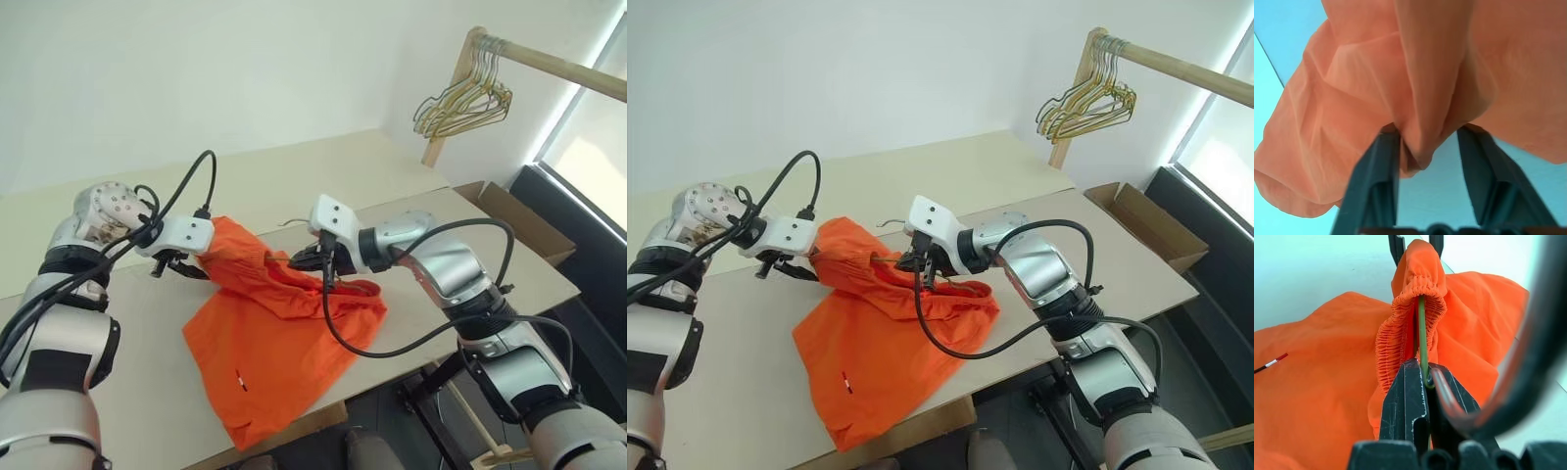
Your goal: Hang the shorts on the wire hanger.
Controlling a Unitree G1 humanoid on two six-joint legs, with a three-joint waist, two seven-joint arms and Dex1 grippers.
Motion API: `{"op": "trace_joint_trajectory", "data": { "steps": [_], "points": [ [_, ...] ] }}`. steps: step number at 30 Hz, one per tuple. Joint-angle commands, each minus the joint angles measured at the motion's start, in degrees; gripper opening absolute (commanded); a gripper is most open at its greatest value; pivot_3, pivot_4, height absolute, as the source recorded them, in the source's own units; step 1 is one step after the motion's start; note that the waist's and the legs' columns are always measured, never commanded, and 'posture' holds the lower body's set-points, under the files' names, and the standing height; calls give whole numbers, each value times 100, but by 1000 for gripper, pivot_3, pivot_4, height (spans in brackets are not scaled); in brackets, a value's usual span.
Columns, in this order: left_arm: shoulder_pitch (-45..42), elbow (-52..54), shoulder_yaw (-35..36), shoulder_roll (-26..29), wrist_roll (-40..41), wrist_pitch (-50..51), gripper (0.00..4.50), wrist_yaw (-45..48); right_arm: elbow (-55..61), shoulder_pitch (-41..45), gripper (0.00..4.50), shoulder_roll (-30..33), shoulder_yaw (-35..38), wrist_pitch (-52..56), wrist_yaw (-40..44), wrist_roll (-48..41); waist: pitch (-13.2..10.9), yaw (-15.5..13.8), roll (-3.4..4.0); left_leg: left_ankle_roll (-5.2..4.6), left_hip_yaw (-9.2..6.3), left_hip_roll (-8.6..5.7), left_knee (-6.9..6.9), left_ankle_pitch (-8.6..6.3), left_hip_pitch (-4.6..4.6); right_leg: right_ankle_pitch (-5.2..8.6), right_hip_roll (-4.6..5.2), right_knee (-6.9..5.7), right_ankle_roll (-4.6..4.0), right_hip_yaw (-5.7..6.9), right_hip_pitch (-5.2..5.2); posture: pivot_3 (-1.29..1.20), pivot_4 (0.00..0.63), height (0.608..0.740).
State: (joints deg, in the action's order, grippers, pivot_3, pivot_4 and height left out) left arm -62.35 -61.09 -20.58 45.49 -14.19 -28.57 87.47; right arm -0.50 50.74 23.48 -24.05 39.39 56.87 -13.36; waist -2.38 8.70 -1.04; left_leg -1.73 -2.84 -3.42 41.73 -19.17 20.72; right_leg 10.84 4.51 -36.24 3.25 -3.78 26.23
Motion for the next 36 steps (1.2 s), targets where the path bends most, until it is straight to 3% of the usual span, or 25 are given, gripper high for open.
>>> {"op": "trace_joint_trajectory", "data": {
  "steps": [1,2,3,19,36],
  "points": [
    [-234,-62,97,18,-40,-68,442,-122,136,50,0,-2,241,-103,-23,-14,0,0,0,0,0,0,0,0,0,0,0,0,0,0,0,-59,0,740],
    [-245,-78,101,15,-42,-67,84,-125,132,50,0,-1,245,-106,-25,-15,0,0,0,0,0,0,0,0,0,0,0,0,0,0,0,-57,0,740],
    [-256,-92,107,15,-45,-65,20,-141,127,51,0,-2,246,-106,-27,-14,0,-1,0,0,0,0,0,0,0,0,0,0,0,0,0,-56,0,740],
    [-1065,-428,614,91,258,610,20,150,39,-349,0,141,-105,-619,-39,550,2,-13,-3,-1,0,-2,0,0,2,0,-1,-1,0,3,0,-15,0,740],
    [-737,-381,698,575,124,596,20,215,-72,-514,0,472,260,-664,78,527,2,-174,-3,2,0,-3,1,2,1,0,-1,-3,0,3,1,-8,0,740]
  ]
}}
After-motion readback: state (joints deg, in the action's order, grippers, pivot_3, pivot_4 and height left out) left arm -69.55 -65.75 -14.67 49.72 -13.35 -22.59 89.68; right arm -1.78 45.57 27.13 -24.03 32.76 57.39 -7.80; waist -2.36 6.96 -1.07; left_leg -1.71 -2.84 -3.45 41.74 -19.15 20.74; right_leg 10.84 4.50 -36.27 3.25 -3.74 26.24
